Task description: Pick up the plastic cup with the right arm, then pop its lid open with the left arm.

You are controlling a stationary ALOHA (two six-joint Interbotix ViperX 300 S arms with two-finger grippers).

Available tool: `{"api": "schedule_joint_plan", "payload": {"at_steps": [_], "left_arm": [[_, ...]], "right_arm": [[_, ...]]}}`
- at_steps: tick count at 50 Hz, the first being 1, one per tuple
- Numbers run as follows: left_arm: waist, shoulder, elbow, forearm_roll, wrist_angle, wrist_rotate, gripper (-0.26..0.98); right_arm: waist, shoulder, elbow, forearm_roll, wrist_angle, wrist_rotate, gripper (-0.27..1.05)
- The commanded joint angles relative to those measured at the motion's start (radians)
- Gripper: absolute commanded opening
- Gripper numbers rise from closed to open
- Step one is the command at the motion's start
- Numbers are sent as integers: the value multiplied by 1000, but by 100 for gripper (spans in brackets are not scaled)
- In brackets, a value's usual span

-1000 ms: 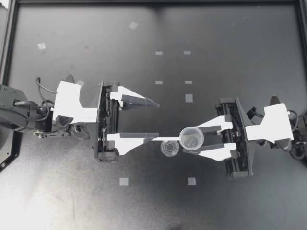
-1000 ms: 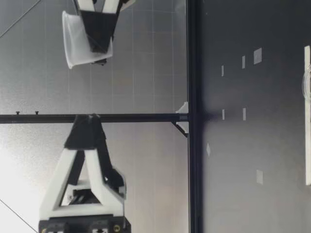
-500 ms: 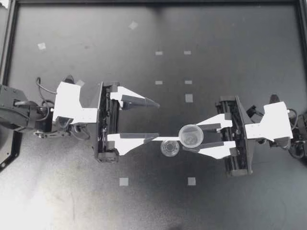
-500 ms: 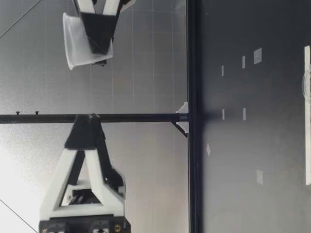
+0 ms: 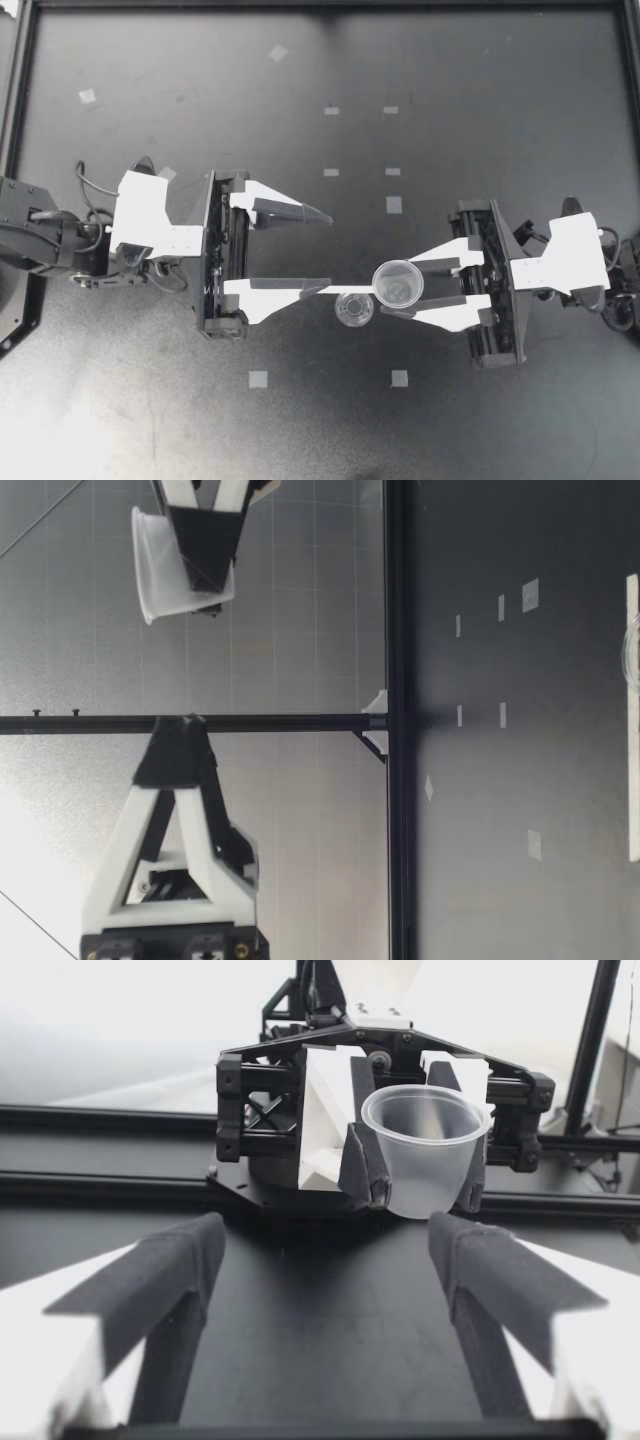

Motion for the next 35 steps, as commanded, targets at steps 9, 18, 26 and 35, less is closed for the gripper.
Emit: {"api": "schedule_joint_plan", "payload": {"at_steps": [9, 18, 26, 35], "left_arm": [[-2, -9, -12, 3, -3, 0, 75], [-2, -9, -12, 3, -5, 0, 75], [-2, -8, -12, 3, -3, 0, 75], [-2, -6, -11, 3, -3, 2, 75]], "right_arm": [[-6, -8, -9, 2, -3, 3, 32], [-6, -8, -11, 2, -3, 3, 32], [-6, -8, -11, 2, -3, 3, 32], [-6, -8, -9, 2, -2, 3, 32]]}}
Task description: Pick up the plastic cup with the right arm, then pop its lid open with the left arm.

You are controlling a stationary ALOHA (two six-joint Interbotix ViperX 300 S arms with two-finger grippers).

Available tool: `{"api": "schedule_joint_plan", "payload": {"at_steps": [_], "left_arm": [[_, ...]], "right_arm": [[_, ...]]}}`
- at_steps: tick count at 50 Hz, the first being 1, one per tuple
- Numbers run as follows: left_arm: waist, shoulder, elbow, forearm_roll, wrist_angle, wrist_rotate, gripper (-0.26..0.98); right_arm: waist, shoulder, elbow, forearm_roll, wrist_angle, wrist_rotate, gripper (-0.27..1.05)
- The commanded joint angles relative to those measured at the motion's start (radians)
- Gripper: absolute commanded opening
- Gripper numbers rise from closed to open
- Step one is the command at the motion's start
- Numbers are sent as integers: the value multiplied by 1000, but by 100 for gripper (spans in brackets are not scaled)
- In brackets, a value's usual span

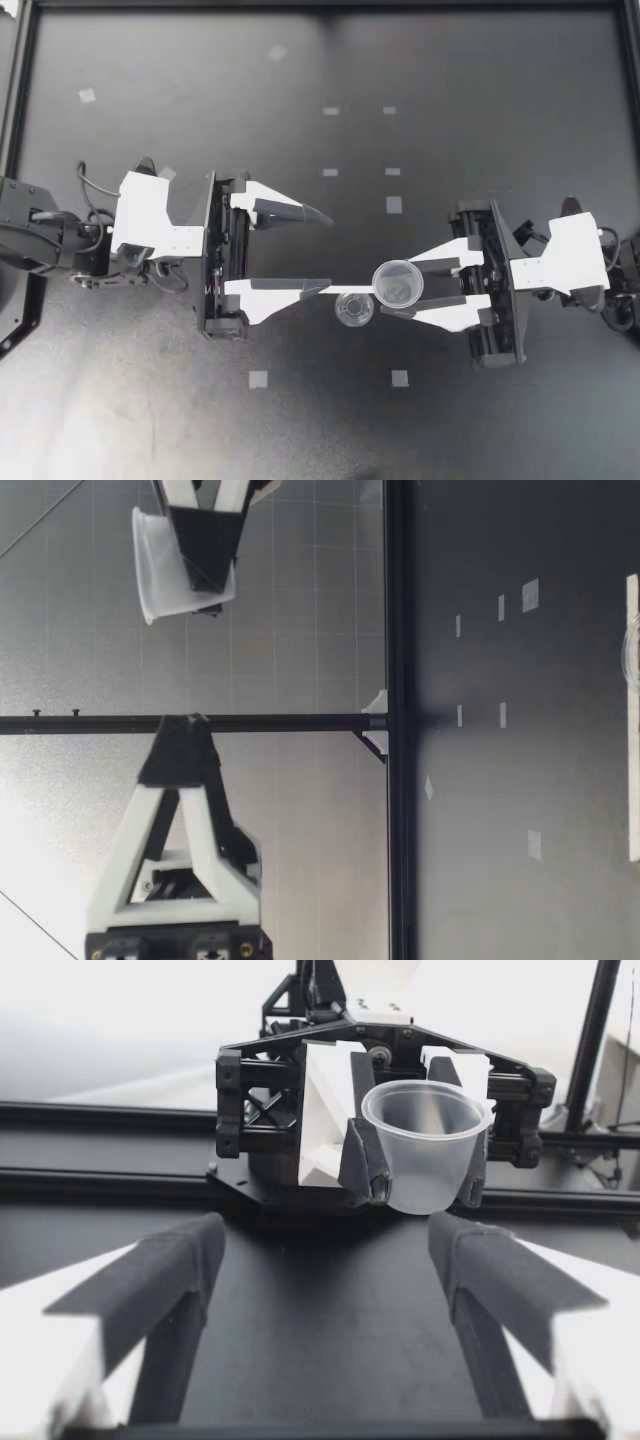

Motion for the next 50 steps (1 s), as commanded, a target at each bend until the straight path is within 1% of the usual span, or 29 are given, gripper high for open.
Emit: {"api": "schedule_joint_plan", "payload": {"at_steps": [1, 50], "left_arm": [[-2, -9, -12, 3, -3, 0, 75], [-2, -2, -11, 3, -3, 2, 75]], "right_arm": [[-6, -6, -11, 0, -3, 0, 32], [-6, -3, -14, 0, 9, 2, 32]]}}
